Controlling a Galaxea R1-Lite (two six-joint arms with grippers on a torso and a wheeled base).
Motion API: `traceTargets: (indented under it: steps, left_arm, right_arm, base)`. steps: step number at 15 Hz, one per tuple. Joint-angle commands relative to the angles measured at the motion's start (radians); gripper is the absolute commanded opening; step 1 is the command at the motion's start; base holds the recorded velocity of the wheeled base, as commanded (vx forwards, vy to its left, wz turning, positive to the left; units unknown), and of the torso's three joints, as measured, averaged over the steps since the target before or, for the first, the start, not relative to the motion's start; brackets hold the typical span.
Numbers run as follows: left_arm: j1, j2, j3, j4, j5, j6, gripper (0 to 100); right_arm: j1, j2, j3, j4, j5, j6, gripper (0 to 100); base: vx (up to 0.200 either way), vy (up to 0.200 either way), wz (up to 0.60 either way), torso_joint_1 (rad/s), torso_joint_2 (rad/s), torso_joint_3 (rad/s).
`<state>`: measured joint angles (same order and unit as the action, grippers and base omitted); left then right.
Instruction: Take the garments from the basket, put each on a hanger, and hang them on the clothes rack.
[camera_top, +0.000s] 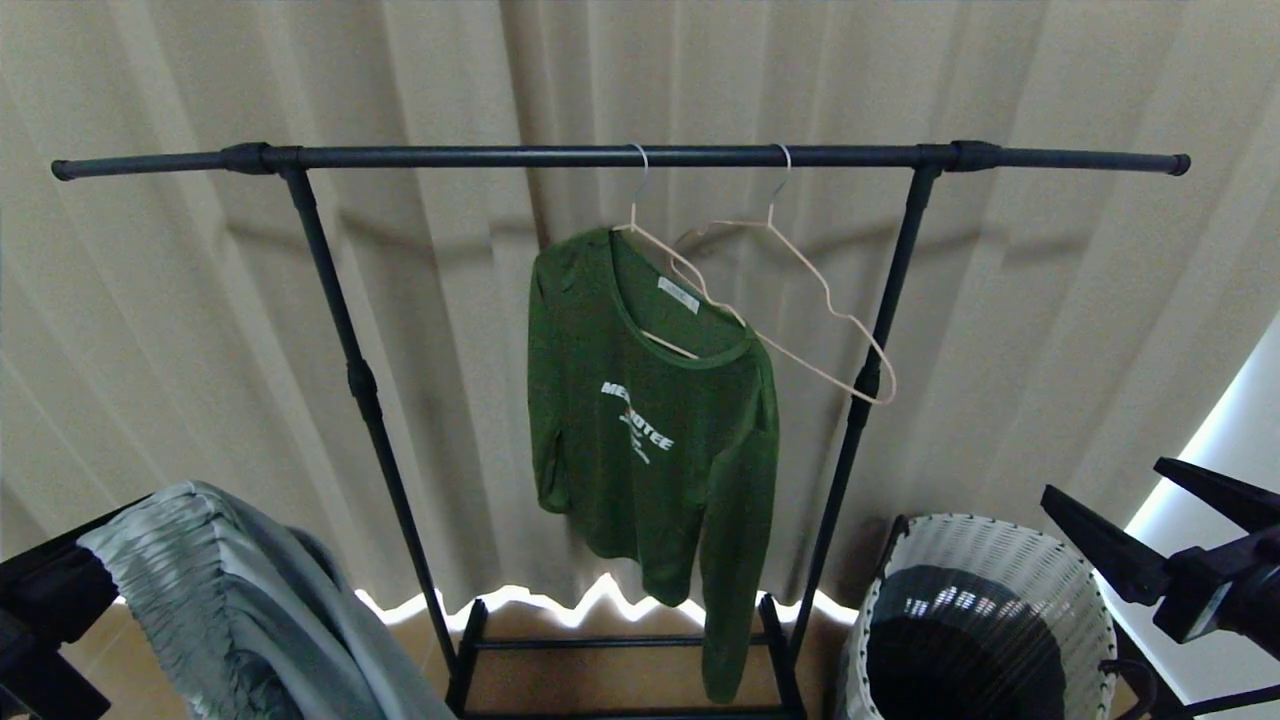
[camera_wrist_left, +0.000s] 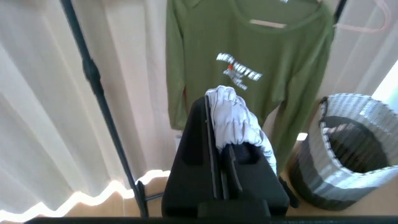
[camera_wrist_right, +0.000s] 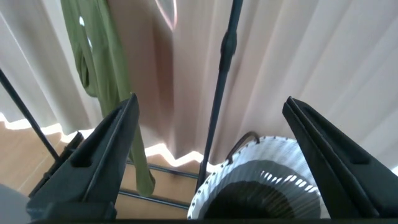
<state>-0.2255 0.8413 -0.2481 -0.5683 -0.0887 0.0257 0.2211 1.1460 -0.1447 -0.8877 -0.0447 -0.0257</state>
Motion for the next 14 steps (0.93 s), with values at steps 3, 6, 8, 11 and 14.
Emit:
traceTargets:
  steps: [3,6,8,11,14]
  left_arm:
    - [-0.048,0.001,-0.002,-0.001,0.000,-0.006,0]
    - [-0.048,0.001,-0.002,-0.005,0.000,-0.015,0]
    - [-0.049,0.007,0.000,-0.005,0.000,-0.021,0]
    - [-0.072,0.030,0.000,-0.005,0.000,-0.036,0]
    - [-0.086,0.055,0.003,-0.004,0.000,-0.036,0]
  right_arm:
    - [0.001,-0.002,0.019,-0.005,0.002,0.000,100]
    - [0.009,0.015,0.034,0.001,0.025,-0.011,100]
    - [0.009,0.069,-0.021,0.004,0.140,-0.017,100]
    - [0.011,0.123,-0.142,0.110,0.172,-0.017,100]
    - [0.034,0.120,-0.263,0.296,0.174,-0.016,100]
  base:
    - [0.000,0.000,0.00,0.194,-0.51,-0.315]
    - [0.000,0.000,0.00,0.087,-0.21,-0.121]
    - [0.000,0.000,0.00,0.000,0.00,0.000]
    - [0.000,0.000,0.00,0.000,0.00,0.000]
    - [0.000,0.000,0.00,0.000,0.00,0.000]
